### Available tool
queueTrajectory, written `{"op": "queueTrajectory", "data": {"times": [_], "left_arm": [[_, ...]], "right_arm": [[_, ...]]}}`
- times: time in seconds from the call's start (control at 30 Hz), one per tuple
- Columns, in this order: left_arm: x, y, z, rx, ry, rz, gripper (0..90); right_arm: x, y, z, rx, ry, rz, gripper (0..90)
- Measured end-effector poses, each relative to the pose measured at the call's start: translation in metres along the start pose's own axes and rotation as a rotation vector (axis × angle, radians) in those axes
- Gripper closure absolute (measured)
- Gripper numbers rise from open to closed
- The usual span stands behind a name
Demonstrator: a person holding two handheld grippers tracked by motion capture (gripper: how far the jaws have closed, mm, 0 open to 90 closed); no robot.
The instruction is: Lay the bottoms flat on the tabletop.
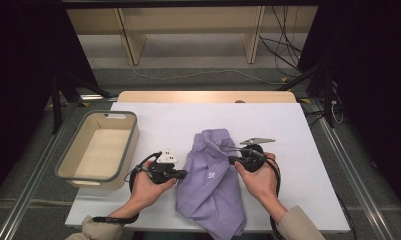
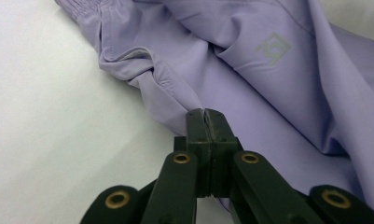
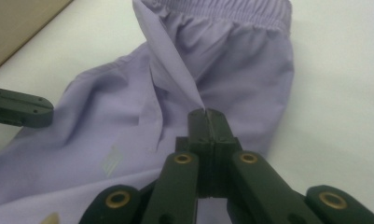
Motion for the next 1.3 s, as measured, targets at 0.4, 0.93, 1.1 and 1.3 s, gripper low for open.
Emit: {"op": "queueTrajectory", "data": {"times": [0.4, 0.93, 1.1, 1.3], "left_arm": [[-0.007, 0.000, 0.000, -0.002, 0.005, 0.023, 89.2], [-0.022, 0.002, -0.002, -0.022, 0.013, 0.076, 89.1], [-0.026, 0.003, -0.002, -0.026, 0.011, 0.091, 89.1], [-0.034, 0.004, 0.001, -0.021, 0.008, 0.113, 89.1]], "right_arm": [[0.024, -0.020, -0.010, 0.012, 0.042, -0.033, 90.0], [0.071, -0.052, -0.032, 0.018, 0.136, -0.091, 90.0], [0.086, -0.058, -0.041, 0.010, 0.166, -0.113, 90.0], [0.108, -0.060, -0.052, -0.011, 0.201, -0.140, 90.0]]}}
Point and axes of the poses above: each handheld gripper's, and its own axes: y roughly forward along the jaws, z roughly out of its top, x roughly to its right, the point moved 10 cm from there along y, roughly forward along the jaws, and after that the axes turned 3 degrees about -y, right-handed, at the moved point
